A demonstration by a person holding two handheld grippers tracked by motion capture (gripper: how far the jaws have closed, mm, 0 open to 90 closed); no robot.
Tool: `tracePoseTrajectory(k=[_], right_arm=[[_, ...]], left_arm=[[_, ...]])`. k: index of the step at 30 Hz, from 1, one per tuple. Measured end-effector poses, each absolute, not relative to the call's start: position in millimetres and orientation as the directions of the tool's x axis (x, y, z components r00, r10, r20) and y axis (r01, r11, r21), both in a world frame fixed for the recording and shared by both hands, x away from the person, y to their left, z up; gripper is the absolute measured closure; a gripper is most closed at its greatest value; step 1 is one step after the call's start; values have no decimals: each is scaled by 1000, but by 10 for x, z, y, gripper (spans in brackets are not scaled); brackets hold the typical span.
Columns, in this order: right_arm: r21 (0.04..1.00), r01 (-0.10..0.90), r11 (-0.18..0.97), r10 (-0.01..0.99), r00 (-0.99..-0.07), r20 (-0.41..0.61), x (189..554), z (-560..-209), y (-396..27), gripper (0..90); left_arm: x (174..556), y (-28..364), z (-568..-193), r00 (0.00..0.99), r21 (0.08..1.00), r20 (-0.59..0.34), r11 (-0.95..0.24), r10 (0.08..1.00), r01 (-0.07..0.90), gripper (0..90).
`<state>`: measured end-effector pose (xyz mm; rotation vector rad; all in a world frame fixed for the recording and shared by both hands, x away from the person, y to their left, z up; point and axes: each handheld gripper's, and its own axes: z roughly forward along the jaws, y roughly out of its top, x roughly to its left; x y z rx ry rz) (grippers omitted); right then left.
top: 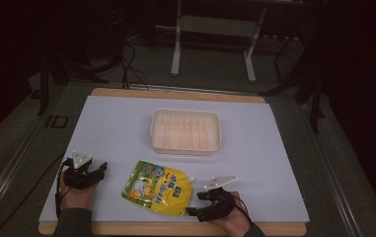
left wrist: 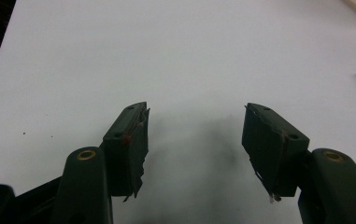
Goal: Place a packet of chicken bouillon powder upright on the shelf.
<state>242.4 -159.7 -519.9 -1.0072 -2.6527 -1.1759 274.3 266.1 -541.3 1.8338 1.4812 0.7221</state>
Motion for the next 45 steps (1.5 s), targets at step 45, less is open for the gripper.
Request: tracePoseTrajectory(k=[45], right_arm=[[548,717,430,443,-697,565,2707,-5332,-1305,257]], left_arm=[[2742,2660,-5413,201,779,12,-135,980,612,399]])
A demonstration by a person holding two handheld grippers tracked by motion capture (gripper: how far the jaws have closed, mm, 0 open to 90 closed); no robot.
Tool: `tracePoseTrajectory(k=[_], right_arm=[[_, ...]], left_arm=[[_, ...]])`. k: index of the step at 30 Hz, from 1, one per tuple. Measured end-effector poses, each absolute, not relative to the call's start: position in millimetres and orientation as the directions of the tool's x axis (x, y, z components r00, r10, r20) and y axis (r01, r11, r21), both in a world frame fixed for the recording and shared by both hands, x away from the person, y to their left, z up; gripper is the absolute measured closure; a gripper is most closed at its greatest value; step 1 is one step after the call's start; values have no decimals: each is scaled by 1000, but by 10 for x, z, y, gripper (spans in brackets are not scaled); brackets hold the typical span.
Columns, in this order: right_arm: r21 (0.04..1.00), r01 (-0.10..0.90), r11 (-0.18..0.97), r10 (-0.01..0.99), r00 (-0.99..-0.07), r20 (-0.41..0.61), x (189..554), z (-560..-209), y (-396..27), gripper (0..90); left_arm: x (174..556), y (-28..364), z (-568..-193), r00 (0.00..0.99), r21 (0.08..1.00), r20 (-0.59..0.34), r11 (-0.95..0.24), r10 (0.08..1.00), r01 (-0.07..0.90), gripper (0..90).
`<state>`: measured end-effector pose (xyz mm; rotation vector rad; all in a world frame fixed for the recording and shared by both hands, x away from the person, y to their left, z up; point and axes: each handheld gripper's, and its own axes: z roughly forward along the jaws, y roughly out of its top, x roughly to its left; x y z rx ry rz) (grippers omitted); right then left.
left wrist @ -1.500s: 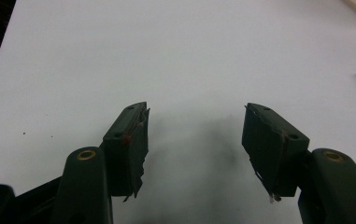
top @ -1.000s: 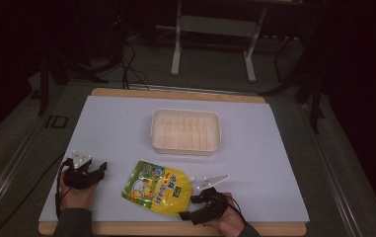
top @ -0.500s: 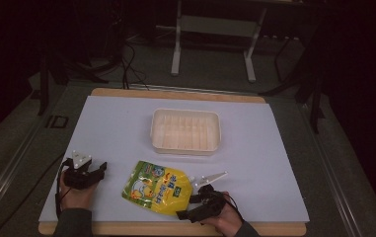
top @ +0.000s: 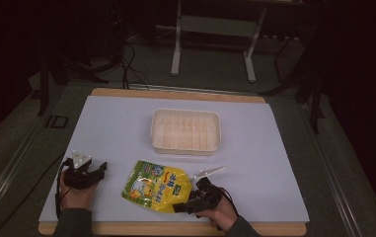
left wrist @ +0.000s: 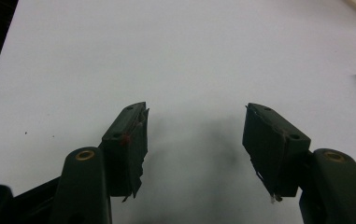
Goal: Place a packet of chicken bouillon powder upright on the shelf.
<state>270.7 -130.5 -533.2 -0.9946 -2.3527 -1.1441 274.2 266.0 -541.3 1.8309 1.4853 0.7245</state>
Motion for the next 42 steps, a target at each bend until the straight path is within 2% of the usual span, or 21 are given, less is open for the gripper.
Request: tracePoseTrajectory(k=[2,12,24,42], right_arm=[[547,720,427,444,-694,566,2725,-5330,-1279,296],[569,739,360,390,-674,628,2811,-5214,-1285,609],[638,683,356,321,-730,603,2861,-4990,-1208,866],[738,553,388,271,-833,482,2972,-4558,-1064,887]], left_arm=[[2743,2659,-5413,201,779,12,-135,980,613,399],[2744,2657,-5414,202,777,15,-138,979,614,398],[2743,2659,-5414,201,779,12,-135,980,613,398],[2739,2665,-5412,198,782,7,-129,980,609,397]])
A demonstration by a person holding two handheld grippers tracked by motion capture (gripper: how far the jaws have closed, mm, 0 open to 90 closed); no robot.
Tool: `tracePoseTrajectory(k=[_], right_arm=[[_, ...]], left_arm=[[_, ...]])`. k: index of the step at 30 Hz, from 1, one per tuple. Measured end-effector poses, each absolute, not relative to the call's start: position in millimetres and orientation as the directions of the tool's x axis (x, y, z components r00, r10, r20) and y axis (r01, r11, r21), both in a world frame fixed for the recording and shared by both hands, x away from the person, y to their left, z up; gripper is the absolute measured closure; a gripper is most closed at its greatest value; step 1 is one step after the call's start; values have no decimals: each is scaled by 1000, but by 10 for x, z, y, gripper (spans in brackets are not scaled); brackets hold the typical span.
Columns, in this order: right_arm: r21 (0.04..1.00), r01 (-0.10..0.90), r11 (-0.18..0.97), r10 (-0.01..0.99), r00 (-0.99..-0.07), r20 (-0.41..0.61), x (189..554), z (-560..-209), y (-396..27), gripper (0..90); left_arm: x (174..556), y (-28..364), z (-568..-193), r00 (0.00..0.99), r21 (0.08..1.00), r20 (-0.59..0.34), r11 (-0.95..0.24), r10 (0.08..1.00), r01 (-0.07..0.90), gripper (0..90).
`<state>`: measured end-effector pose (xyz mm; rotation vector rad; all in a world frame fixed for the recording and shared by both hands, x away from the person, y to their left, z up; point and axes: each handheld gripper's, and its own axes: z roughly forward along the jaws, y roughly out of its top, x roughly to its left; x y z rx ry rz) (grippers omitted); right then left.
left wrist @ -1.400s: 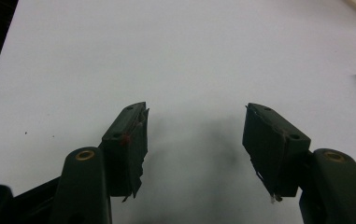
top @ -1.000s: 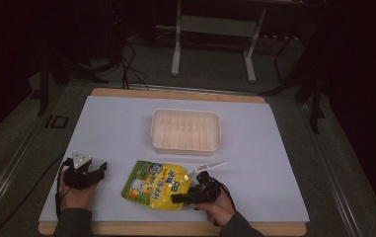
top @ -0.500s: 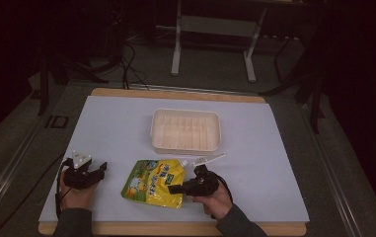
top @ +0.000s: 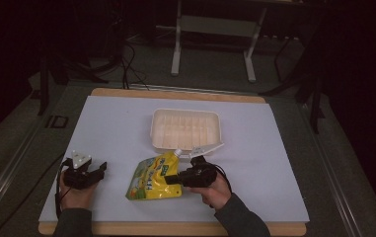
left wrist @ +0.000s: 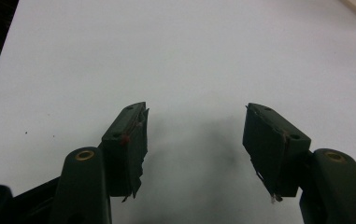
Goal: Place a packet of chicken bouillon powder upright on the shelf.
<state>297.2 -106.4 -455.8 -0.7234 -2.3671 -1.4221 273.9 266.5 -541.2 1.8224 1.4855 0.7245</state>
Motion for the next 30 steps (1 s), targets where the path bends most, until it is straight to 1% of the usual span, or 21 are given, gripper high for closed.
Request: tracePoseTrajectory(k=[10,16,23,30], right_arm=[[769,502,396,243,-865,439,3002,-4405,-1030,888],[777,495,390,235,-869,436,3005,-4363,-999,889],[786,497,367,226,-867,444,3000,-4369,-986,891],[801,514,308,220,-857,466,2994,-4385,-1007,893]], left_arm=[[2738,2666,-5411,198,783,6,-128,980,609,398],[2736,2668,-5409,197,783,6,-127,980,609,398],[2735,2668,-5409,198,784,6,-127,980,608,398],[2735,2669,-5409,198,783,6,-128,980,608,398]])
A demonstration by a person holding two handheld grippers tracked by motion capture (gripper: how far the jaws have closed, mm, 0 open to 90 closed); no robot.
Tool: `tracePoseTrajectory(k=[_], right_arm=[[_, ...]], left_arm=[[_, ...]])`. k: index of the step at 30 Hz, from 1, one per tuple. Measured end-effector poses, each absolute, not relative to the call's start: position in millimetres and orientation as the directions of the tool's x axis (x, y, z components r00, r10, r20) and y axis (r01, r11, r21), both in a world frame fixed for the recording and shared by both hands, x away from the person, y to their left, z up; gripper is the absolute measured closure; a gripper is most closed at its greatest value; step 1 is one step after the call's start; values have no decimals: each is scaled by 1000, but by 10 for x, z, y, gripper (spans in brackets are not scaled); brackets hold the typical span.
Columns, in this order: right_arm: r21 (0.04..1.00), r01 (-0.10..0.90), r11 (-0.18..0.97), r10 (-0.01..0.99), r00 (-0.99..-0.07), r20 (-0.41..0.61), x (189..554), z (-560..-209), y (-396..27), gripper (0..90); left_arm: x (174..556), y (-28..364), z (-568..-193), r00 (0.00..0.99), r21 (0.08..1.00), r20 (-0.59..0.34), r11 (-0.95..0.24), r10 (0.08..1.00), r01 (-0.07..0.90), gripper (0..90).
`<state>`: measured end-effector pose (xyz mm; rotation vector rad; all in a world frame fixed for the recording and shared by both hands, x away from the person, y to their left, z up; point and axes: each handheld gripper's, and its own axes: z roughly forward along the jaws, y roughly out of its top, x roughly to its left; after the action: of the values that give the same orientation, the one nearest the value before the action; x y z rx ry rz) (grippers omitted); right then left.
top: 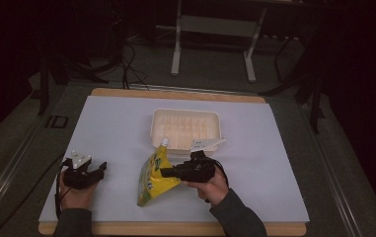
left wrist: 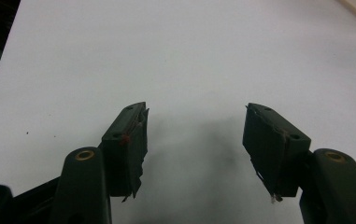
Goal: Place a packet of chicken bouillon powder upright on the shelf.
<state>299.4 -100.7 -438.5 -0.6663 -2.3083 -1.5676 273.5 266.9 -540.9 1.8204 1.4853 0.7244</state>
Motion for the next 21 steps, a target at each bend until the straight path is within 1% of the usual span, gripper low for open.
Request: tracePoseTrajectory(k=[7,21], right_arm=[[810,526,259,214,-849,483,2991,-4388,-1022,893],[849,492,193,239,-863,446,3015,-4274,-1067,892]], left_arm=[[2735,2668,-5409,197,784,5,-127,980,608,398],[2735,2668,-5410,197,785,5,-125,980,607,397]])
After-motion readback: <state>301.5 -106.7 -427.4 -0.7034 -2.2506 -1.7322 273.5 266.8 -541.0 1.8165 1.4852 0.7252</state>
